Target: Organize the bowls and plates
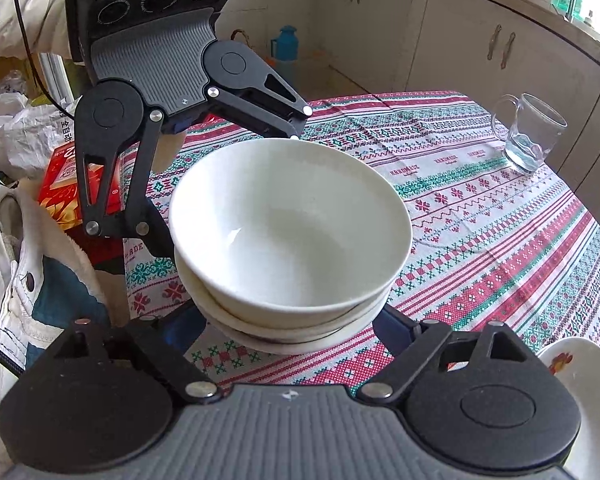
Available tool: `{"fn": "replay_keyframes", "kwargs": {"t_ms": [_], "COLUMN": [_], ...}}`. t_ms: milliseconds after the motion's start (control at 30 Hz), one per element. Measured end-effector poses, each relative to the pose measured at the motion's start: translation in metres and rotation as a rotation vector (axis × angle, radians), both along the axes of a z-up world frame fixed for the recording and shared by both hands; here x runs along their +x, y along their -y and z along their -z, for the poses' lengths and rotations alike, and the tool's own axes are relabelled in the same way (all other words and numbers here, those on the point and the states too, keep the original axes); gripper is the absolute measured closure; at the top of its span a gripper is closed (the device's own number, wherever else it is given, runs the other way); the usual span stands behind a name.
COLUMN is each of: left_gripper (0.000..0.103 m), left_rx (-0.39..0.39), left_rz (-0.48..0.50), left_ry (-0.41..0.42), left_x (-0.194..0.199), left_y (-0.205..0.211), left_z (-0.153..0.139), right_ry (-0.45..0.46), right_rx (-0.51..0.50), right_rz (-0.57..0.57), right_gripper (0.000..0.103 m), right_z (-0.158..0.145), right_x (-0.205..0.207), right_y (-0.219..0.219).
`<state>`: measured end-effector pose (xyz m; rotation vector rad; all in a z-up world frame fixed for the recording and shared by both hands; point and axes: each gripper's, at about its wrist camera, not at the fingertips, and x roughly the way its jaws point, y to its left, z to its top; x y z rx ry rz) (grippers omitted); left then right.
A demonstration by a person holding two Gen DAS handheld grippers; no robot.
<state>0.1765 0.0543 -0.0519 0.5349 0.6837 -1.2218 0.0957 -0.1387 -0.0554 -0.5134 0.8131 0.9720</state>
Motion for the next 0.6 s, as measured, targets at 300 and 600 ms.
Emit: {"fn": "replay_keyframes", "kwargs": {"t_ms": [300,600], "left_gripper": [0.016,0.016], "left_rx": [0.001,0.002], "left_rz": [0.010,0.005], "left_ry": [-0.013,-0.017], "left_x": [0.0015,0.0025], "left_y": [0.0013,0.0016], "left_z": [-0.0010,-0.0005], "right_ry": [-0.014,-0.024], "right_rx": [-0.008,-0.011], "right_rz": [-0.009,0.001], "right_gripper": [0.010,0.010], "right_z": [0.0018,0.0009], "right_x": [0.0034,0.0043], "right_y": [-0.0020,-0.0025]}}
